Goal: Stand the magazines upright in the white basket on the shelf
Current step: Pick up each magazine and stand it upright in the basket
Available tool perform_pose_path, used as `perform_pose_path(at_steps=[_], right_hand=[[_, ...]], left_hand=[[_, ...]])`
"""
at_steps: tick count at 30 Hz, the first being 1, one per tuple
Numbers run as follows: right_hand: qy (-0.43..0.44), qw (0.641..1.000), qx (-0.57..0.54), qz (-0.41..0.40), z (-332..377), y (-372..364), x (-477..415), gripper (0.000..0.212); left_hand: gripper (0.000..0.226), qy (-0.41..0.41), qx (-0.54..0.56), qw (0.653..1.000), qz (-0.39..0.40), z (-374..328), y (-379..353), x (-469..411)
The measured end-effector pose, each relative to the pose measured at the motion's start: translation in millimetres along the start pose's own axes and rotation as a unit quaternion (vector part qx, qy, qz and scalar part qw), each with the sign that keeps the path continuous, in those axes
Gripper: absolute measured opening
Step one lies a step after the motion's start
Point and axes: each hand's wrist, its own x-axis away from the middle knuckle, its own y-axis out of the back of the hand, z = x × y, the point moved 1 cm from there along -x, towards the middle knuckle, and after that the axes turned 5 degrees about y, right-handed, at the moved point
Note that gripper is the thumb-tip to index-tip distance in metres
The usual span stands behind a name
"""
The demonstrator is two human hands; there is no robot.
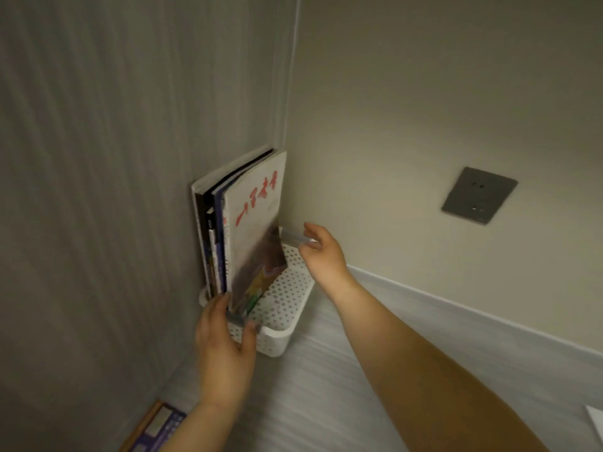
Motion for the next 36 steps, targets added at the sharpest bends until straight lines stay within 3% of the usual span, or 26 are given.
perform_pose_path(at_steps=[5, 12, 14, 16, 17, 20, 21, 24, 28, 30, 33, 36], right_hand=[[-0.016, 0.997, 0.051, -0.047, -23.1, 64.9, 45.6, 0.040], [-0.083, 0.980, 0.091, -0.157, -91.1, 227.1, 166.6, 0.033], [-0.136, 0.966, 0.125, -0.182, -119.1, 294.9, 214.2, 0.033], [-0.260, 0.954, 0.101, -0.111, -145.6, 354.5, 265.8, 0.046], [-0.306, 0.941, 0.114, -0.087, -156.5, 380.9, 293.1, 0.055], [-0.303, 0.880, 0.284, -0.231, -192.8, 453.0, 368.3, 0.044], [-0.317, 0.854, 0.345, -0.227, -200.8, 468.8, 388.6, 0.041], [-0.363, 0.787, 0.459, -0.193, -224.9, 502.9, 432.7, 0.044], [-0.356, 0.782, 0.460, -0.224, -241.9, 517.4, 461.8, 0.057], [-0.341, 0.780, 0.479, -0.216, -252.4, 519.6, 466.6, 0.057], [-0.334, 0.782, 0.475, -0.226, -259.7, 519.0, 467.6, 0.061], [-0.343, 0.778, 0.475, -0.225, -263.9, 519.1, 467.3, 0.057]], left_hand=[[0.020, -0.079, 0.005, 0.988, 0.134, -28.5, -23.2, 53.4], [0.030, -0.062, 0.001, 0.947, 0.315, -75.3, -87.9, 155.9], [0.028, -0.067, -0.011, 0.928, 0.365, -94.5, -115.8, 189.6], [0.024, -0.070, -0.018, 0.908, 0.412, -111.8, -145.5, 224.5], [0.022, -0.070, -0.024, 0.896, 0.437, -120.1, -159.9, 242.1], [0.018, -0.063, -0.045, 0.861, 0.503, -141.6, -200.3, 294.0], [0.018, -0.061, -0.054, 0.850, 0.520, -148.2, -212.1, 310.1], [0.019, -0.071, -0.080, 0.822, 0.560, -169.3, -242.2, 353.1], [0.022, -0.073, -0.081, 0.776, 0.621, -201.6, -277.2, 401.5], [0.035, -0.101, -0.107, 0.754, 0.640, -219.4, -298.8, 421.0], [0.044, -0.071, -0.109, 0.766, 0.630, -246.8, -323.5, 439.7], [0.035, -0.012, -0.087, 0.775, 0.625, -264.1, -347.5, 454.3]])
